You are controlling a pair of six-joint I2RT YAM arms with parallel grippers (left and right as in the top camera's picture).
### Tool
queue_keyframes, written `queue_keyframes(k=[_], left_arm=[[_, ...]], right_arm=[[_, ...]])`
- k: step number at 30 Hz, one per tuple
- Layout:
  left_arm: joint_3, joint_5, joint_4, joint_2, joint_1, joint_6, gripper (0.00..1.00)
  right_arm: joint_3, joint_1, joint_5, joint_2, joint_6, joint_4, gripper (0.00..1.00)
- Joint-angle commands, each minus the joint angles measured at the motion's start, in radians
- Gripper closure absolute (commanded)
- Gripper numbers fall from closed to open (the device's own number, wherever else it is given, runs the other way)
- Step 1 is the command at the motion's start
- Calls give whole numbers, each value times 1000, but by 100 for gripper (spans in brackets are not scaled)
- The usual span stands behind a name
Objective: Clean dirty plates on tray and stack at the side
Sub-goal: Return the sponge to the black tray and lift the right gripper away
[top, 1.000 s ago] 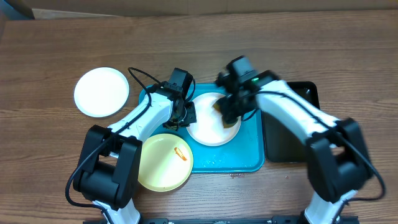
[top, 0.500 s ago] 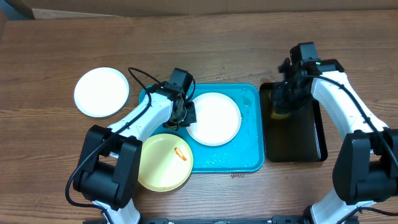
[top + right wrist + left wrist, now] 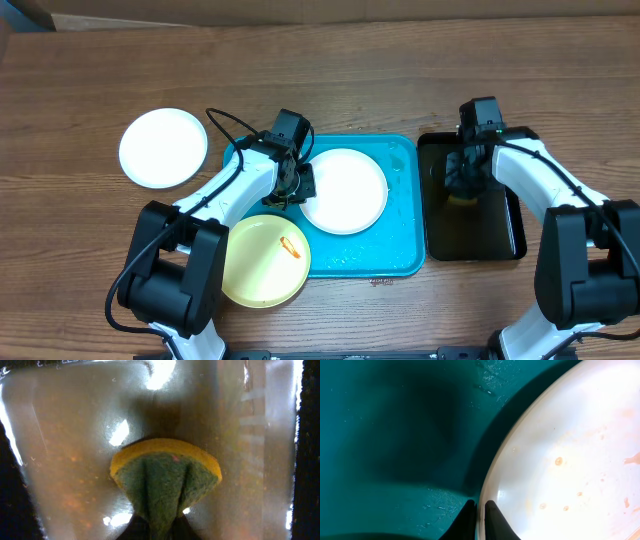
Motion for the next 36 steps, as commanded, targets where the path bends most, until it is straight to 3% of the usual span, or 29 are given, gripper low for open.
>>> queue_keyframes(k=[1, 2, 5, 10, 21, 23, 26, 31, 36], left_arm=[[6, 1, 3, 13, -7, 2, 87], [6, 1, 3, 13, -7, 2, 86], [6, 1, 2, 13, -7, 2, 83], [6, 0, 2, 13, -7, 2, 75], [-41, -27, 60, 13, -8, 6, 74], [-61, -26, 80, 13, -8, 6, 78], [-64, -26, 83, 13, -7, 23, 83], [-62, -22, 84, 13, -7, 67, 95], [-2, -31, 28, -6, -6, 157, 96]], right_arm=[[-18, 1, 19, -27, 9, 17, 56], [-13, 1, 19, -27, 10, 18, 49], [43, -3, 19, -28, 26, -20, 46], [190, -31, 19, -28, 68, -112, 32], [266, -247, -45, -27, 174, -147, 29], [266, -280, -70, -27, 175, -146, 27], [266, -317, -95, -27, 175, -148, 0], [266, -337, -95, -27, 174, -147, 0], [266, -337, -94, -27, 167, -141, 0]])
